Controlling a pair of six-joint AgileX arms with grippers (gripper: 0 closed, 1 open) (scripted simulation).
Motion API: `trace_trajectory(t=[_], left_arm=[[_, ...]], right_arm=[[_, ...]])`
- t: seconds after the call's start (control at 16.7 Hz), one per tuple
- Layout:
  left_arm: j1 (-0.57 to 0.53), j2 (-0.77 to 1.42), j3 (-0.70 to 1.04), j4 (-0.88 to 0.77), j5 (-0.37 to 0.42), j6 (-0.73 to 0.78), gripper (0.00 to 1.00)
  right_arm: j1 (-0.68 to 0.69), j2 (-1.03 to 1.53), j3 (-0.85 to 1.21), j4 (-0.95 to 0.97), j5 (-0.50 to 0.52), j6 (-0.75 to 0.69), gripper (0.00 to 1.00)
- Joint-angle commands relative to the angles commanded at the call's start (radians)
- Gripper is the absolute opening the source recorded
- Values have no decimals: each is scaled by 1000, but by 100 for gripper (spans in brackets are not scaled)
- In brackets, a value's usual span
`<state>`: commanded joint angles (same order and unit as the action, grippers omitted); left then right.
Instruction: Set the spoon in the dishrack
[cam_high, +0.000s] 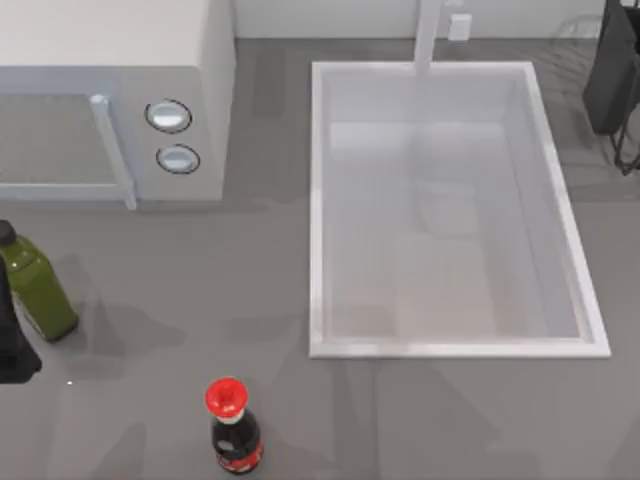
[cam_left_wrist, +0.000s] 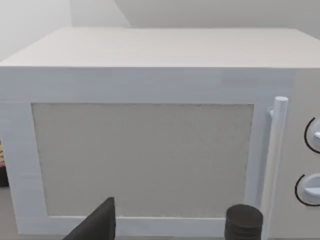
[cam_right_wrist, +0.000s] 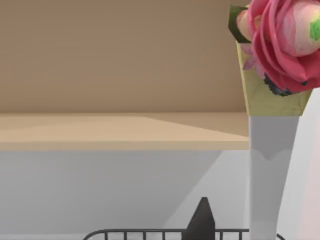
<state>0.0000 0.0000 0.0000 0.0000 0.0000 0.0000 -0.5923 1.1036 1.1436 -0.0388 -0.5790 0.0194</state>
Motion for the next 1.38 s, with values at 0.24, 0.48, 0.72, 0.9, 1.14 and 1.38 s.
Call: trace_trajectory(t=[0.24,0.48,0.72,0.9,1.14,1.38], left_arm=[[0,0,0,0,0,0,100],[0,0,0,0,0,0,100],[0,0,0,0,0,0,100],[0,0,0,0,0,0,100],[0,0,0,0,0,0,100],[0,0,0,0,0,0,100]], right_arm=[[77,229,-34,264,83,-1,0],[175,478,-92,592,187,-4,0],[259,648,-147,810,275,-4,0],[286,693,-165,862,302,-3,0],[286,693,-165,862,302,-3,0],[286,693,-165,862,302,-3,30]])
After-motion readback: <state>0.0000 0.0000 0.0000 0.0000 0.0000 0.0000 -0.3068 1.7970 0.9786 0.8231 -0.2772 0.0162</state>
